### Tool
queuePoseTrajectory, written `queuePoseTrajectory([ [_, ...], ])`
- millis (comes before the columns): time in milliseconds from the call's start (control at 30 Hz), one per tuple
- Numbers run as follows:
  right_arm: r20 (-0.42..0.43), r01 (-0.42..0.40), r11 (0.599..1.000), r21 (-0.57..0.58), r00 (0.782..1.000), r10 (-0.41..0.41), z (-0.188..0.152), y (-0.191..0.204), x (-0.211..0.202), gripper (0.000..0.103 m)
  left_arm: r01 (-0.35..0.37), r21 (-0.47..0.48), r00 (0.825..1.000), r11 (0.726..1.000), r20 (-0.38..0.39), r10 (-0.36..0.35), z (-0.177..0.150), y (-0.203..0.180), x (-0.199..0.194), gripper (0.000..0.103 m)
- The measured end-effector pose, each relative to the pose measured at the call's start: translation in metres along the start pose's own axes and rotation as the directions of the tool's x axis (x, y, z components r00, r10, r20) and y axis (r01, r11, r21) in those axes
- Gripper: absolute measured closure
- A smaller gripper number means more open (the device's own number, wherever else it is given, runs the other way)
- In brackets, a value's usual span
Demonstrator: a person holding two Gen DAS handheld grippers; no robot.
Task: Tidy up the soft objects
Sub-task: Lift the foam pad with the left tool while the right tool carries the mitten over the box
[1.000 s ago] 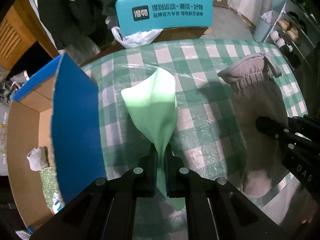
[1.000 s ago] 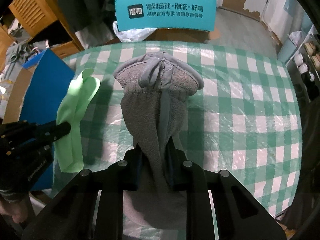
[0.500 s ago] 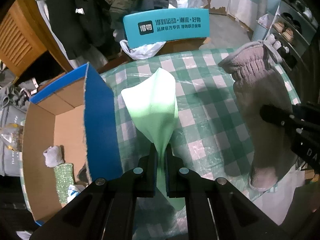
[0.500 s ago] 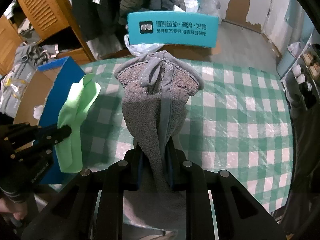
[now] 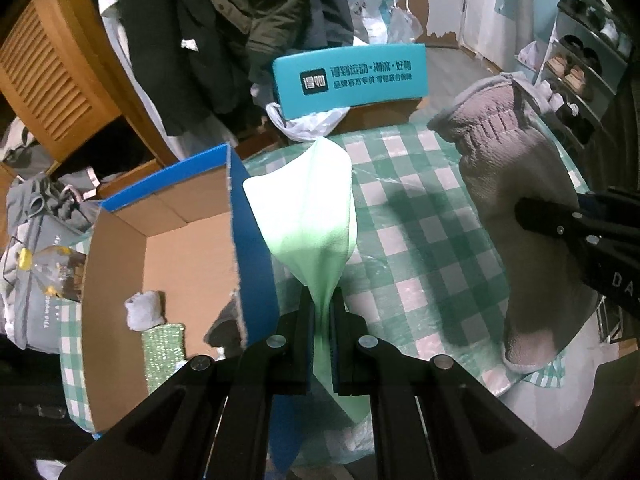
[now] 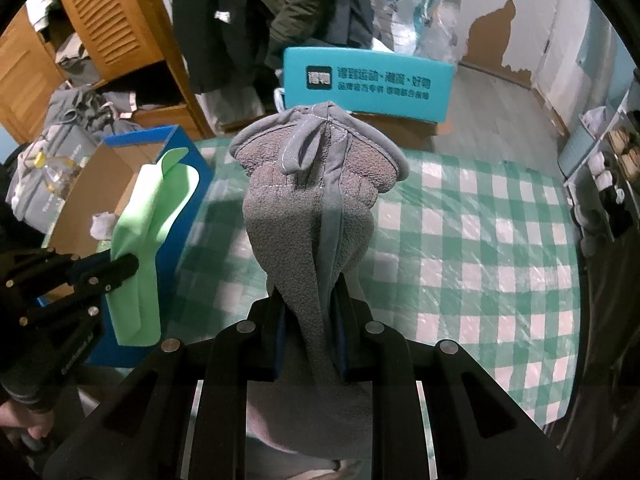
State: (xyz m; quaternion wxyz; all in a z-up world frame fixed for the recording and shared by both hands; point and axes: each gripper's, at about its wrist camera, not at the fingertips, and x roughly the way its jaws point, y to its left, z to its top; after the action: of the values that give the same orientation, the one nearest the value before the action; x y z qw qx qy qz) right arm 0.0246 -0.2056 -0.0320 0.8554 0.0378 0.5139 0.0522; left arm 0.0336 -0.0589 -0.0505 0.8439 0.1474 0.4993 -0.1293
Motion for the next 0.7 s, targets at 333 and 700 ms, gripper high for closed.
queuePoseTrajectory([
  [333,0.033,-0.032,0.998,-0.052,0.999,0.033,0.009,0.035,-0.015,0.085,-0.018,-0.022,0.999,1.000,0.048,0.019,-0.008,0.020,-0.024,0.097],
  [700,0.047,-0.068,0.991,-0.114,0.996,0.074,0.022,0.078,-0.020,0.085,-0.043,-0.063,0.996,0.997,0.079,0.048,-0.019,0.051,-0.041,0.097],
])
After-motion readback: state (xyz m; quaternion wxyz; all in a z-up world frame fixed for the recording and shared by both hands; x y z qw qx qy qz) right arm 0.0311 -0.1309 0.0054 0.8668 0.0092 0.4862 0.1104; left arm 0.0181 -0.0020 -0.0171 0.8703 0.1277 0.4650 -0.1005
